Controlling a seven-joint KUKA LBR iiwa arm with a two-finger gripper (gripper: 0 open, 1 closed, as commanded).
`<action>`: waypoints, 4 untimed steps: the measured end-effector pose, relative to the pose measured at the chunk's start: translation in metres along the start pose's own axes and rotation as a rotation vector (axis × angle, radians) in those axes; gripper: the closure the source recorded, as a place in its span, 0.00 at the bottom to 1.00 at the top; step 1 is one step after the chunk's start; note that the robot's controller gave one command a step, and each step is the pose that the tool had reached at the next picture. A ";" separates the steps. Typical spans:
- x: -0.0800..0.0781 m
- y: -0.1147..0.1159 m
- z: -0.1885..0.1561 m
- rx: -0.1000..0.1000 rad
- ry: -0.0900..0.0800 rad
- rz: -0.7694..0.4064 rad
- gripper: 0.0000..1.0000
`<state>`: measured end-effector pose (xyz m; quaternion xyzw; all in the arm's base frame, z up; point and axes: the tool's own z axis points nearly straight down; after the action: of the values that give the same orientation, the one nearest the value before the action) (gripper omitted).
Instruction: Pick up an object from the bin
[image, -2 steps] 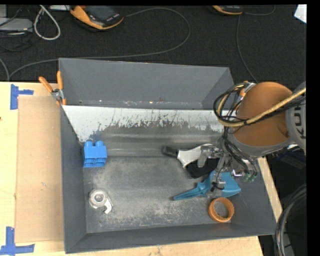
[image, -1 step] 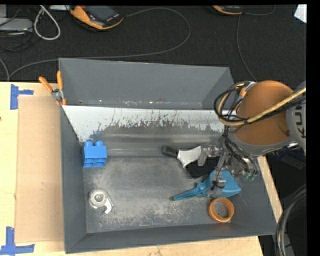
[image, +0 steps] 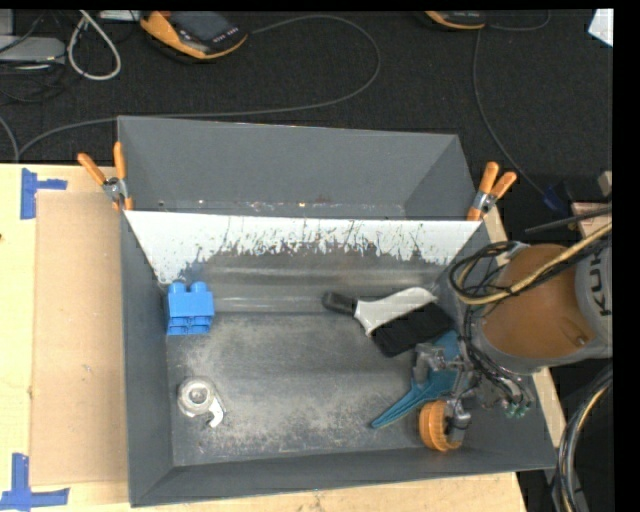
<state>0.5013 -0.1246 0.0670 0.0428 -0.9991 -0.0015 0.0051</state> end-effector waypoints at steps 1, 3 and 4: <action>0.028 0.019 -0.061 0.002 -0.016 -0.003 0.00; 0.023 0.018 -0.005 0.008 -0.031 -0.223 0.00; 0.025 0.022 -0.003 -0.004 -0.003 -0.073 1.00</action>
Offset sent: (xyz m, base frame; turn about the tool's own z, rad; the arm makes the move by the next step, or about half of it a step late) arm -0.0192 -0.0085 0.0330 0.0699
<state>0.4749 -0.1052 0.0705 0.0794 -0.9968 -0.0038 0.0039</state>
